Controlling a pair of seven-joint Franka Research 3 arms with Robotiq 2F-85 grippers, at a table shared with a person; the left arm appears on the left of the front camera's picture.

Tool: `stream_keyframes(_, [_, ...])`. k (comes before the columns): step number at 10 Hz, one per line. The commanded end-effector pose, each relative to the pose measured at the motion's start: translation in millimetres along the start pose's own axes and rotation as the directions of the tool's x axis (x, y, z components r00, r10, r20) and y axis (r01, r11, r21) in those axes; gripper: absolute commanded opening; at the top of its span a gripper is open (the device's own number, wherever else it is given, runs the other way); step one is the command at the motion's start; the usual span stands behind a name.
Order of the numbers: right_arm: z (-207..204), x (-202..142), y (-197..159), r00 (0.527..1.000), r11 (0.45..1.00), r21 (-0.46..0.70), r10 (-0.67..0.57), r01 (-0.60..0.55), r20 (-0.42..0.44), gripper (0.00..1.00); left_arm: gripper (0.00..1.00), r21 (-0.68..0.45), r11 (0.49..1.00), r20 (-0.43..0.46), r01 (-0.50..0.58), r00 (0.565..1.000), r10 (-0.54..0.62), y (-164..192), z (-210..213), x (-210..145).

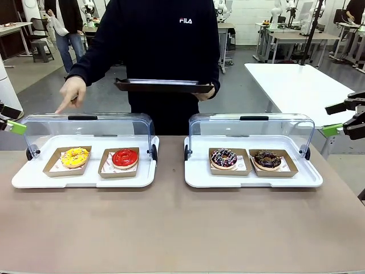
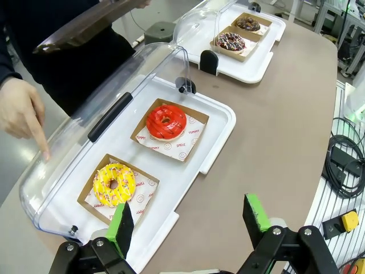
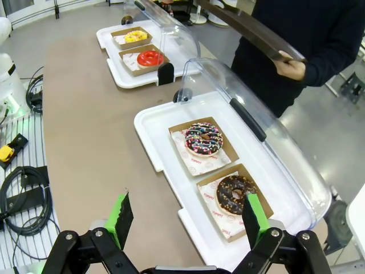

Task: Provide the desired donut to the person.
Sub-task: Pick up and lift the Paper togo box containing the Donut pointed at by the person.

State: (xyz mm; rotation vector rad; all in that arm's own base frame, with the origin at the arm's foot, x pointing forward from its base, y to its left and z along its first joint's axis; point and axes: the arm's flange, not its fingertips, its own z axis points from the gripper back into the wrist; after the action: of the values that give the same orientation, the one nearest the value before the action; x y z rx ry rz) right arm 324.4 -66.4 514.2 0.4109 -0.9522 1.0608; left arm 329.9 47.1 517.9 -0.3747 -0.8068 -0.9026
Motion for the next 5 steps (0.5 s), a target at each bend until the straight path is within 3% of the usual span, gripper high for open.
stream_keyframes(1, [-2.3,0.0,-2.6,1.000,1.000,0.005,0.010,-0.010,0.025,1.00,1.00,-0.001,1.000,0.010,0.003,1.000,-0.003,1.2,1.0,-0.5])
stream_keyframes(5, [-2.3,0.0,-2.6,1.000,1.000,0.005,0.010,-0.010,0.025,1.00,1.00,-0.001,1.000,0.010,0.003,1.000,-0.003,1.2,1.0,-0.5])
